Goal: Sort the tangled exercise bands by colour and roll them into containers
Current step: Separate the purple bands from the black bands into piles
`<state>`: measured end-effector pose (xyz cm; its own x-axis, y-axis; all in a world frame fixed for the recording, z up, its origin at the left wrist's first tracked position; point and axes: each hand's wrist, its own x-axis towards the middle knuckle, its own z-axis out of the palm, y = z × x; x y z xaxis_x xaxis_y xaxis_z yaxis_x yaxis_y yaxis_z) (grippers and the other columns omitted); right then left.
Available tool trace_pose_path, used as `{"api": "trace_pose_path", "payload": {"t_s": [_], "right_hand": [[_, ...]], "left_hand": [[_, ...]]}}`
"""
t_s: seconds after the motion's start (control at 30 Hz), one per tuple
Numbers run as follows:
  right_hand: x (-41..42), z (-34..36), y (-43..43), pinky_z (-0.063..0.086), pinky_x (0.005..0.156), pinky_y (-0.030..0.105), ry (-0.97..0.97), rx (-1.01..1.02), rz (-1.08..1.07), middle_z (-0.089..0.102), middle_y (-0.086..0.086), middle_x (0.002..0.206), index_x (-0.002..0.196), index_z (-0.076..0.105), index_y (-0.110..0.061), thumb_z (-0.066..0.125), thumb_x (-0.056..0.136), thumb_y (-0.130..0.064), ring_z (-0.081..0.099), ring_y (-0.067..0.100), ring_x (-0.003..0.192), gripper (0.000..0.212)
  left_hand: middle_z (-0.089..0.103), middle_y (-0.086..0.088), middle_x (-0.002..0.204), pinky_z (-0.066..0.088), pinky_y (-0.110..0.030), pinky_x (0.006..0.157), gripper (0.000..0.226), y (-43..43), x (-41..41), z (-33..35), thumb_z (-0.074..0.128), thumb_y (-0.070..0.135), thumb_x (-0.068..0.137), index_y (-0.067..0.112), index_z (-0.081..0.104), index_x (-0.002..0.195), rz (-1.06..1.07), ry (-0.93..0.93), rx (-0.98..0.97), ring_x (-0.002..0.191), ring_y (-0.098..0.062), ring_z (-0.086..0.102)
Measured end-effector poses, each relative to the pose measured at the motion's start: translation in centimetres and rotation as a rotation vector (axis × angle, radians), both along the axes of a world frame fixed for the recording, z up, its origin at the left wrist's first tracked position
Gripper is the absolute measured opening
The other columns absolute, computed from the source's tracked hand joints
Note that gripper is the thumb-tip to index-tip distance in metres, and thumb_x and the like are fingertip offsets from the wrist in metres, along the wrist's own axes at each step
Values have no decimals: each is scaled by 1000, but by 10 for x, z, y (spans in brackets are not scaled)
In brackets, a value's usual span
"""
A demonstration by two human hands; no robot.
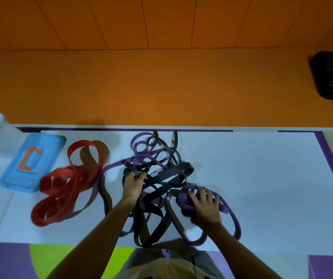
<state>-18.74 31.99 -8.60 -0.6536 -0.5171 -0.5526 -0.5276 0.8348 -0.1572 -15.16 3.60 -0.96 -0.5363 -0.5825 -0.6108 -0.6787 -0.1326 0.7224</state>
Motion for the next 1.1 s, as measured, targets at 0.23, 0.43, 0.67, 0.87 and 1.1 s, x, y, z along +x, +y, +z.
{"api": "trace_pose_path", "payload": {"t_s": [0.23,0.43,0.67,0.87,1.1], "right_hand": [[-69,32,28,51,98,50,126,-87,-15,54,6,127,140,42,-33,57,100,-32,62,31,109,44],[-118,39,85,52,72,50,348,-7,-216,56,8,101,134,54,-29,75,80,-15,61,36,85,60],[-110,25,93,23,114,72,177,107,-242,44,7,155,159,33,-31,83,70,-49,34,35,147,104],[-102,40,62,-3,118,75,7,132,-121,-22,2,172,160,-25,-38,70,61,-87,-18,34,159,146],[-81,47,15,-4,121,74,65,30,-109,-18,3,174,163,-14,-40,62,78,-85,-22,30,159,123]], "left_hand": [[72,-14,95,51,-43,89,16,1,9,3,59,22,105,10,68,99,-158,-120,-142,85,-22,65],[67,-16,115,57,-51,92,58,-9,28,-1,82,19,86,7,42,127,99,-233,-243,101,-34,67],[32,-22,158,34,-63,115,88,-41,14,-3,84,38,83,11,34,151,86,-304,-500,146,-47,30],[54,-14,150,34,-55,119,51,-101,-25,-38,48,53,99,18,66,131,-298,-281,-623,142,-36,42],[56,-15,141,31,-63,116,103,-126,-69,-62,13,95,83,21,63,134,-627,-464,-469,130,-41,54]]}}
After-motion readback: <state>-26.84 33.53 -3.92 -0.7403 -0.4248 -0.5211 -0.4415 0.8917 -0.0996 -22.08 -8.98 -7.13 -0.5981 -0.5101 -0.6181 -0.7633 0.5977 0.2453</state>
